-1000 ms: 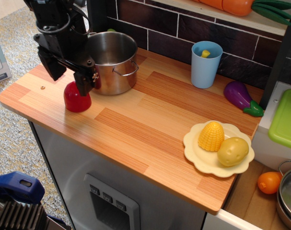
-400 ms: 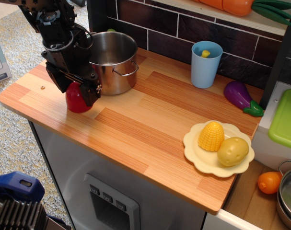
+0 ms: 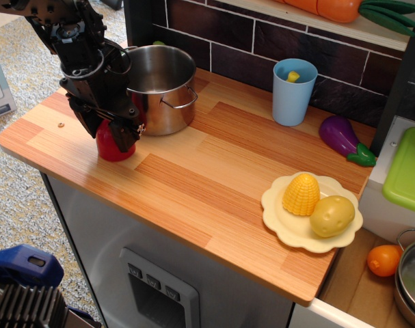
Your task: Put sweet potato in pot
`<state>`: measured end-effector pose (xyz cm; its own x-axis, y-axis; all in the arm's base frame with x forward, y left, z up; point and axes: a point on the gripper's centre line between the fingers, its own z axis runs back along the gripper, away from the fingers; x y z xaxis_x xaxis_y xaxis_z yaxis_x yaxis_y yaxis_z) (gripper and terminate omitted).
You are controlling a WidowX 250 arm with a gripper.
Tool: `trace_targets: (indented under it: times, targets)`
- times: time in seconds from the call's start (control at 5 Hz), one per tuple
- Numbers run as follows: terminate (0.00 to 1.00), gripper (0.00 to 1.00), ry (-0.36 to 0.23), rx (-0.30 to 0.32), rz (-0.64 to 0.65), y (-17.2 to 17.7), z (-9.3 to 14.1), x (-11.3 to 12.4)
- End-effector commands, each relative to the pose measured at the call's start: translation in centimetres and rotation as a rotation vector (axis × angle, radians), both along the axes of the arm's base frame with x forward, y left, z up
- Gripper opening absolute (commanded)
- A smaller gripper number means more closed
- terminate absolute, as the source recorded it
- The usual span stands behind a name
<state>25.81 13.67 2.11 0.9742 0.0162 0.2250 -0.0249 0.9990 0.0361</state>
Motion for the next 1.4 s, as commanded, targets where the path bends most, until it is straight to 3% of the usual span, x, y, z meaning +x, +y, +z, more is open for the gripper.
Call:
trace_targets:
  times: [0.0, 0.4, 0.6, 0.8, 1.0, 1.2]
  targets:
    - [0.0, 0.0, 0.013, 0.055, 0.01, -0.5, 3.3, 0.8]
    - [0.0, 0.0, 0.054, 0.21, -0.009, 0.4, 11.4, 1.0]
    - [0.0, 0.0, 0.034, 0.22, -0.069, 0.7, 12.2, 2.1]
    - [0.0, 1.0, 0.018, 0.212, -0.105, 0.6, 12.3, 3.4]
    - [0.0, 1.0, -0.037, 0.21, -0.138, 0.0, 11.8, 4.2]
    - [0.0, 1.0, -0.051, 0.161, -0.149, -0.4, 11.3, 5.3]
